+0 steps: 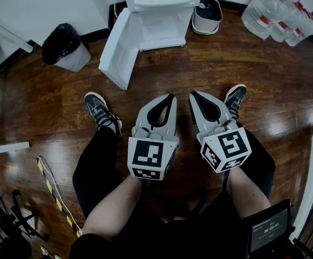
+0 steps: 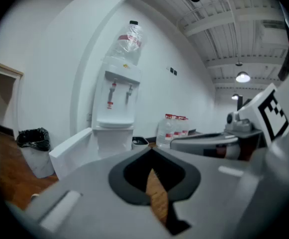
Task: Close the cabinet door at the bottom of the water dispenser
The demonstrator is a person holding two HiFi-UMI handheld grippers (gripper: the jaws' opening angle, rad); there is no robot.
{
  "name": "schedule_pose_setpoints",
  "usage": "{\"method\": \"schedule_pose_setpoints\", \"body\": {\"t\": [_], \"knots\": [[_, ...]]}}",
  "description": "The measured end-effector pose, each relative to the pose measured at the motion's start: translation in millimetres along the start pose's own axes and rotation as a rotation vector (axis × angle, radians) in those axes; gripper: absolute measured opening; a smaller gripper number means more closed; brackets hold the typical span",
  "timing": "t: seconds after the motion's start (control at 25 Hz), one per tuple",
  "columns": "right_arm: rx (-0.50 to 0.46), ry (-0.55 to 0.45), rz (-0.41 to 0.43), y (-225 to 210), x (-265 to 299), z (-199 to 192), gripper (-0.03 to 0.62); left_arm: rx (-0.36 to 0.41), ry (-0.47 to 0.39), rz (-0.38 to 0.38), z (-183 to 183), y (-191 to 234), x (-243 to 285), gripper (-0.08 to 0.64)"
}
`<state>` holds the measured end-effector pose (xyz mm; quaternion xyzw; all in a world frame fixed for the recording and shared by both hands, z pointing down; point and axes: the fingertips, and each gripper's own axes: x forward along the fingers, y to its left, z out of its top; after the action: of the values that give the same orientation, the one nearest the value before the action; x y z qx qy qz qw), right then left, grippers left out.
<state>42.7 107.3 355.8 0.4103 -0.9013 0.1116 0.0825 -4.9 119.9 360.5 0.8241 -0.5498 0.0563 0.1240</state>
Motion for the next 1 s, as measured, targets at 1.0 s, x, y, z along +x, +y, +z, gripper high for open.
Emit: {"method": "schedule_pose_setpoints", "body": {"t": [1.0], "knots": [[-0.031, 0.028, 0.05, -1.5, 82.1, 41.5, 0.005, -0.372, 0.118, 0.47, -45.2, 218.3, -10.6, 0.173]]}}
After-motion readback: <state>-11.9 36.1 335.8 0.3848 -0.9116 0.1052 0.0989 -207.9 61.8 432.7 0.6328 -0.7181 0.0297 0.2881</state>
